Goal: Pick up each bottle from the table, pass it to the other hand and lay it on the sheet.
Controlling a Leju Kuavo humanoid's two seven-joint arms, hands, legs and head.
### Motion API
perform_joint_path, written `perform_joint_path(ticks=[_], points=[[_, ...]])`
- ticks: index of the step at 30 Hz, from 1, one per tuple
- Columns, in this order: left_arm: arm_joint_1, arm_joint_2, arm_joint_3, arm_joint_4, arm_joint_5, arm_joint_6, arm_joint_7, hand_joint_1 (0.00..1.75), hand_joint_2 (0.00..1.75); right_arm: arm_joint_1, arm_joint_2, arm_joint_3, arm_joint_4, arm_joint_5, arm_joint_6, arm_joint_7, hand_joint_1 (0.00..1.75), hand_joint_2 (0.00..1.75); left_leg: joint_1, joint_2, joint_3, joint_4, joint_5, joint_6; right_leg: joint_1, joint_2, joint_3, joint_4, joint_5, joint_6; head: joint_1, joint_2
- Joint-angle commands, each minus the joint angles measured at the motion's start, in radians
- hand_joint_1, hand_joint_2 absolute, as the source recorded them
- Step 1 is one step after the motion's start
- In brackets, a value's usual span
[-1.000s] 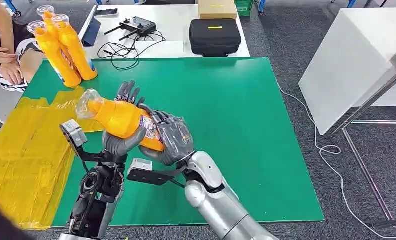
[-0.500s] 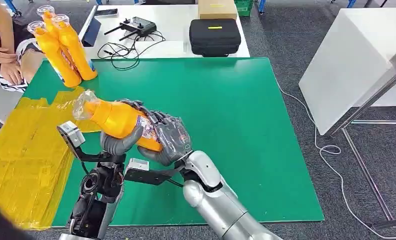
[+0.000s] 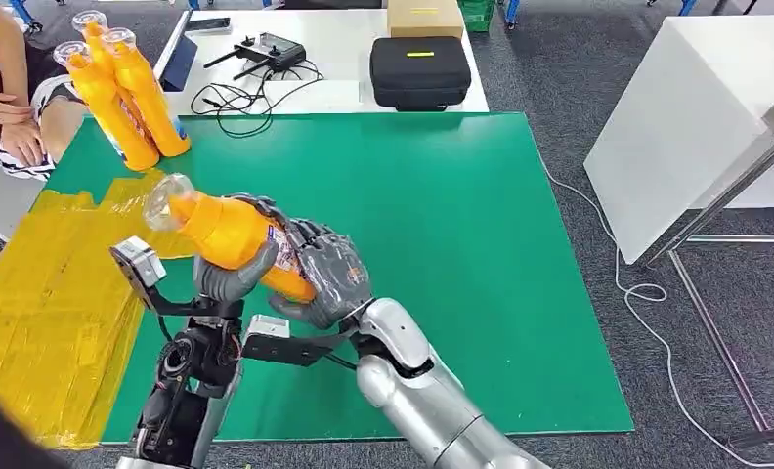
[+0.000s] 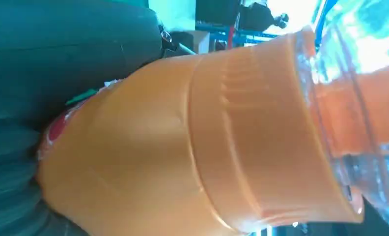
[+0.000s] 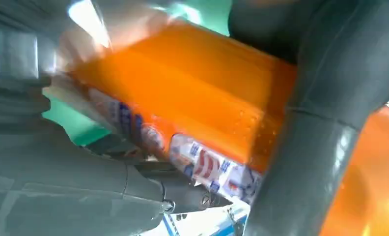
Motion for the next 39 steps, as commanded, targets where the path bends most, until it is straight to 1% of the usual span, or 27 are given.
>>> perform_joint_path(ticks=[1,3,6,7,9,10,15,16,17,20,21,22,23,24,25,26,27,28,29,30,32,33,34,35,37,38,39], points=[[-0.072,0.038,0.107,0.025,-0.145,0.262,-0.031,1.75,1.75,0.043,-0.047,0.018,-0.185,-0.158,0.095,-0.085,0.0,1.75,0.001,0.0,0.004,-0.001,-0.002,0.0,0.001,-0.001,0.004,-0.001,-0.001,0.0,0.0,0.0],[-0.07,0.047,0.134,0.003,-0.247,0.389,-0.033,1.75,1.75,0.077,-0.074,-0.002,-0.317,-0.234,0.118,-0.094,0.0,1.75,0.001,-0.001,0.004,0.0,-0.002,0.0,0.001,-0.003,0.005,-0.001,-0.002,0.0,0.001,0.0],[-0.077,0.07,0.163,0.005,-0.41,0.565,-0.036,1.75,1.75,0.127,-0.118,-0.024,-0.49,-0.321,0.154,-0.091,0.0,1.75,0.0,0.0,0.0,0.0,0.0,0.0,0.0,-0.001,0.001,0.0,-0.001,0.0,0.001,0.0],[-0.077,0.072,0.168,0.005,-0.41,0.561,-0.036,1.75,1.75,0.13,-0.125,-0.022,-0.505,-0.325,0.16,-0.086,0.0,1.75,0.0,0.0,0.003,0.0,-0.001,0.0,0.001,-0.002,0.003,0.0,-0.002,0.0,0.0,0.0],[-0.077,0.072,0.168,0.005,-0.41,0.561,-0.036,1.75,1.75,0.13,-0.125,-0.022,-0.505,-0.325,0.16,-0.086,0.0,1.75,0.0,-0.002,0.001,-0.001,0.0,0.0,0.001,-0.003,0.001,-0.001,-0.001,0.0,0.0,0.0],[-0.076,0.07,0.167,0.006,-0.412,0.561,-0.037,1.75,1.75,0.133,-0.125,-0.021,-0.504,-0.324,0.16,-0.088,0.0,1.75,0.0,-0.003,0.003,-0.001,-0.001,0.001,0.001,-0.004,0.004,-0.001,-0.002,0.001,0.0,0.0],[-0.076,0.066,0.165,0.008,-0.415,0.564,-0.038,1.75,1.75,0.133,-0.124,-0.018,-0.498,-0.323,0.161,-0.089,0.0,1.75,0.0,-0.001,0.002,-0.001,-0.001,0.0,0.0,-0.002,0.002,-0.001,-0.001,0.0,0.0,0.0],[-0.076,0.066,0.165,0.008,-0.415,0.564,-0.038,1.75,1.75,0.133,-0.124,-0.018,-0.498,-0.323,0.161,-0.089,0.0,1.75,0.0,-0.001,0.004,-0.001,-0.001,0.0,0.001,-0.003,0.005,-0.001,-0.002,0.001,0.0,0.0],[-0.079,0.083,0.159,0.03,-0.537,0.709,-0.024,1.75,1.75,0.142,-0.124,-0.041,-0.517,-0.375,0.144,-0.112,0.0,1.75,0.0,-0.001,0.004,-0.001,-0.001,0.0,0.001,-0.002,0.004,-0.001,-0.002,0.0,0.0,0.0],[-0.085,0.119,0.179,0.092,-0.728,0.818,0.002,1.75,1.75,0.167,-0.17,-0.065,-0.608,-0.455,0.148,-0.116,0.0,1.75,0.0,-0.001,0.004,-0.002,-0.001,0.0,0.0,-0.002,0.004,-0.001,-0.001,0.0,0.0,0.0],[-0.08,0.109,0.248,0.096,-0.861,0.818,-0.001,1.75,1.75,0.18,-0.186,-0.077,-0.641,-0.466,0.139,-0.116,0.0,1.75,0.0,0.0,0.006,-0.002,-0.002,0.0,0.0,-0.002,0.006,-0.002,-0.002,0.0,0.0,0.0],[-0.076,0.09,0.336,0.086,-1.056,0.818,0.006,1.75,1.75,0.193,-0.195,-0.089,-0.666,-0.471,0.128,-0.116,0.0,1.75,0.0,-0.001,0.004,-0.002,-0.001,0.0,0.0,-0.002,0.004,-0.002,-0.001,0.0,0.0,0.0],[-0.076,0.091,0.361,0.084,-1.121,0.818,0.006,1.75,1.75,0.198,-0.199,-0.095,-0.677,-0.473,0.122,-0.118,0.0,1.75,0.0,-0.001,0.007,-0.003,-0.002,0.0,0.0,-0.003,0.007,-0.002,-0.002,0.0,0.0,0.0],[-0.078,0.1,0.385,0.091,-1.246,0.818,0.022,1.75,1.75,0.206,-0.207,-0.104,-0.693,-0.474,0.113,-0.12,0.0,1.75,0.0,0.0,0.006,-0.002,-0.002,0.0,0.001,-0.002,0.006,-0.002,-0.002,0.0,0.0,0.0],[-0.084,0.114,0.409,0.095,-1.41,0.818,0.059,1.75,1.75,0.208,-0.213,-0.109,-0.704,-0.476,0.107,-0.123,0.0,1.75,0.0,0.001,0.007,-0.003,-0.002,0.0,0.001,-0.002,0.007,-0.002,-0.002,0.0,0.0,0.0],[-0.07,0.125,0.419,0.047,-1.587,0.818,0.117,1.75,1.75,0.206,-0.214,-0.11,-0.703,-0.48,0.105,-0.127,0.0,1.75,0.0,0.001,0.005,-0.002,-0.001,0.0,0.0,-0.001,0.005,-0.002,-0.001,0.0,0.0,0.0],[-0.059,0.159,0.368,0.035,-1.727,0.818,0.19,1.75,1.75,0.203,-0.215,-0.112,-0.701,-0.484,0.102,-0.13,0.0,1.75,0.0,0.001,0.007,-0.002,-0.002,0.0,0.001,-0.001,0.006,-0.002,-0.002,0.001,0.0,0.0],[-0.061,0.248,0.193,0.071,-1.728,0.818,0.339,1.75,1.75,0.2,-0.215,-0.114,-0.698,-0.489,0.098,-0.134,0.0,1.75,0.0,0.002,0.003,-0.001,-0.001,0.0,0.0,0.001,0.002,-0.001,-0.001,0.0,0.0,0.0],[-0.112,0.351,-0.037,0.202,-1.728,0.818,0.55,1.75,1.75,0.199,-0.217,-0.117,-0.697,-0.495,0.095,-0.138,0.0,1.75,0.0,0.004,0.006,-0.002,-0.002,0.0,0.001,0.002,0.004,-0.002,-0.001,0.0,0.0,0.0],[-0.137,0.376,-0.106,0.259,-1.728,0.818,0.6,1.75,1.75,0.199,-0.218,-0.118,-0.697,-0.496,0.094,-0.139,0.0,1.75,0.0,0.004,0.008,-0.003,-0.002,0.0,0.001,0.002,0.007,-0.002,-0.002,0.0,0.0,0.0],[-0.155,0.38,-0.128,0.296,-1.728,0.818,0.612,1.75,1.75,0.201,-0.22,-0.121,-0.699,-0.508,0.097,-0.149,0.0,1.75,0.0,-0.002,0.003,-0.002,0.0,0.0,0.0,-0.004,0.003,0.0,-0.002,0.0,0.0,0.0],[-0.155,0.38,-0.128,0.296,-1.728,0.818,0.612,1.75,1.75,0.201,-0.22,-0.121,-0.699,-0.508,0.097,-0.149,0.0,1.75,0.0,-0.003,0.005,-0.002,0.0,0.0,0.001,-0.006,0.005,-0.001,-0.002,0.0,0.0,0.0],[-0.196,0.393,-0.148,0.42,-1.728,0.818,0.624,1.75,1.75,0.204,-0.222,-0.123,-0.7,-0.508,0.097,-0.149,0.0,1.75,0.0,-0.001,0.005,-0.003,0.0,0.0,0.0,-0.005,0.004,-0.001,-0.002,0.0,0.0,0.0],[-0.252,0.384,-0.154,0.573,-1.728,0.818,0.627,1.75,1.75,0.21,-0.224,-0.128,-0.704,-0.508,0.094,-0.147,0.0,1.75,0.0,0.0,0.005,-0.002,0.0,0.0,0.001,-0.002,0.003,-0.001,-0.002,0.0,0.0,0.0],[-0.282,0.388,-0.146,0.651,-1.698,0.818,0.596,1.75,1.75,0.215,-0.227,-0.132,-0.707,-0.509,0.096,-0.146,0.0,1.75,0.0,-0.003,0.006,-0.003,0.0,0.0,0.0,-0.005,0.006,-0.002,-0.002,0.0,0.0,0.0],[-0.293,0.392,-0.129,0.69,-1.685,0.809,0.562,1.75,1.75,0.22,-0.231,-0.135,-0.71,-0.509,0.096,-0.146,0.0,1.75,0.0,0.0,0.004,-0.002,0.0,0.0,0.0,-0.002,0.003,-0.001,-0.001,0.0,0.001,0.0],[-0.293,0.392,-0.129,0.69,-1.685,0.809,0.562,1.75,1.75,0.22,-0.231,-0.135,-0.71,-0.509,0.096,-0.146,0.0,1.75,0.0,0.001,0.003,-0.002,0.001,-0.001,0.0,0.0,0.002,-0.001,-0.001,0.0,0.001,0.0]])
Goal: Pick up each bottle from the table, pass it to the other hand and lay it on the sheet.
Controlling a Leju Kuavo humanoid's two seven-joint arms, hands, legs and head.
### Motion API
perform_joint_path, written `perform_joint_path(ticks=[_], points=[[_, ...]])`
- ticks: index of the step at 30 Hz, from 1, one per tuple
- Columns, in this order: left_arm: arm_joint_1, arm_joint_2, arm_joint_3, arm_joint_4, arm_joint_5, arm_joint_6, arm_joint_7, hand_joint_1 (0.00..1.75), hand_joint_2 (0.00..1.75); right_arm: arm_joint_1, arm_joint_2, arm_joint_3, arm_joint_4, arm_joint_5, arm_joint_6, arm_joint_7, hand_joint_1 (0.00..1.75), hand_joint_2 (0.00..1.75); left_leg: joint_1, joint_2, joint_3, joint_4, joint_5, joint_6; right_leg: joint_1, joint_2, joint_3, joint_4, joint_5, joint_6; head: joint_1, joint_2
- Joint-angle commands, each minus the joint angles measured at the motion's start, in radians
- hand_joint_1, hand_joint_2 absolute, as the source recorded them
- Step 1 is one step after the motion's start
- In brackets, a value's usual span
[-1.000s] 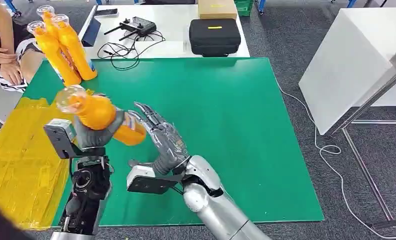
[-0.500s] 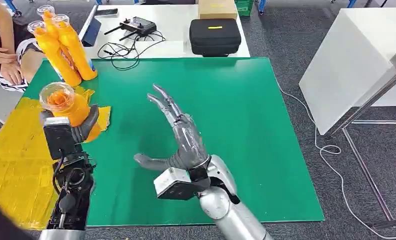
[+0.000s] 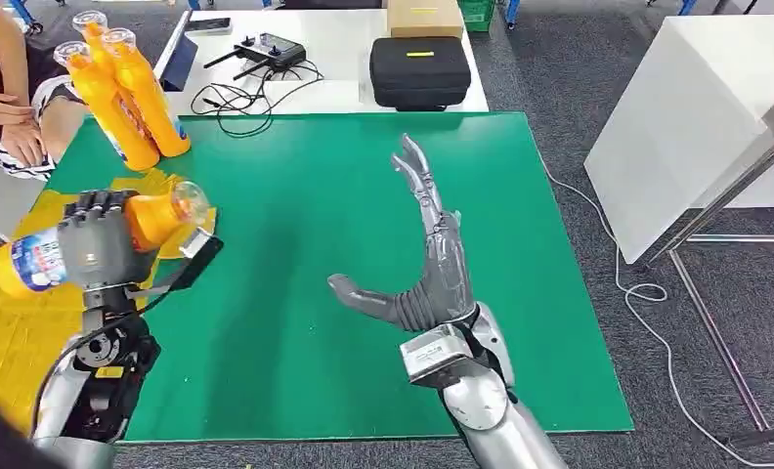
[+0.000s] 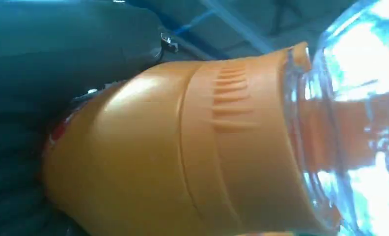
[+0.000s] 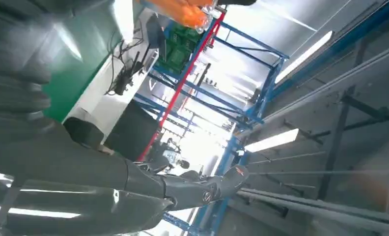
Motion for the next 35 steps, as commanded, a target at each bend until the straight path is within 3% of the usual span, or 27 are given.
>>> perform_joint_path(ticks=[1,3,22,23,24,35], points=[[-0.201,0.102,-0.162,0.547,0.036,-0.036,-0.061,1.75,1.75,0.015,-0.051,-0.035,-0.016,-0.009,-0.002,-0.003,0.0,1.75,0.0,0.001,0.006,-0.002,-0.001,0.0,0.0,-0.001,0.007,-0.002,-0.001,0.001,0.0,0.0],[-0.202,0.121,-0.134,0.586,0.036,-0.117,-0.088,1.75,1.75,0.04,-0.06,-0.049,-0.024,-0.009,-0.007,-0.003,0.0,1.75,0.0,0.005,0.004,-0.001,-0.001,-0.001,0.0,0.004,0.003,-0.001,0.0,0.0,0.0,0.0],[-0.099,0.168,0.014,0.614,0.138,-0.202,-0.155,1.75,1.75,0.059,-0.052,-0.04,0.027,0.06,-0.035,0.033,0.0,1.75,0.0,0.004,0.007,-0.003,-0.003,-0.001,0.0,0.004,0.005,-0.002,-0.002,0.0,-0.001,0.0],[-0.096,0.167,0.011,0.614,0.131,-0.194,-0.149,1.55,1.75,0.058,-0.05,-0.04,0.03,0.062,-0.034,0.033,0.0,1.75,0.0,0.004,0.006,-0.003,-0.003,-0.001,0.0,0.004,0.004,-0.002,-0.002,0.0,0.0,0.0],[-0.096,0.167,0.011,0.614,0.131,-0.194,-0.149,0.03,1.75,0.058,-0.05,-0.04,0.03,0.062,-0.034,0.033,0.0,1.75,0.0,0.004,0.003,-0.002,-0.002,-0.001,0.0,0.004,0.002,-0.001,-0.001,0.0,-0.001,0.0],[-0.071,0.141,0.063,0.613,0.159,-0.12,-0.15,0.0,1.75,0.018,-0.033,-0.016,0.097,0.075,-0.015,0.038,0.0,1.75,0.0,0.005,0.006,-0.003,-0.003,-0.001,0.0,0.004,0.005,-0.002,-0.001,0.0,0.0,0.0]])
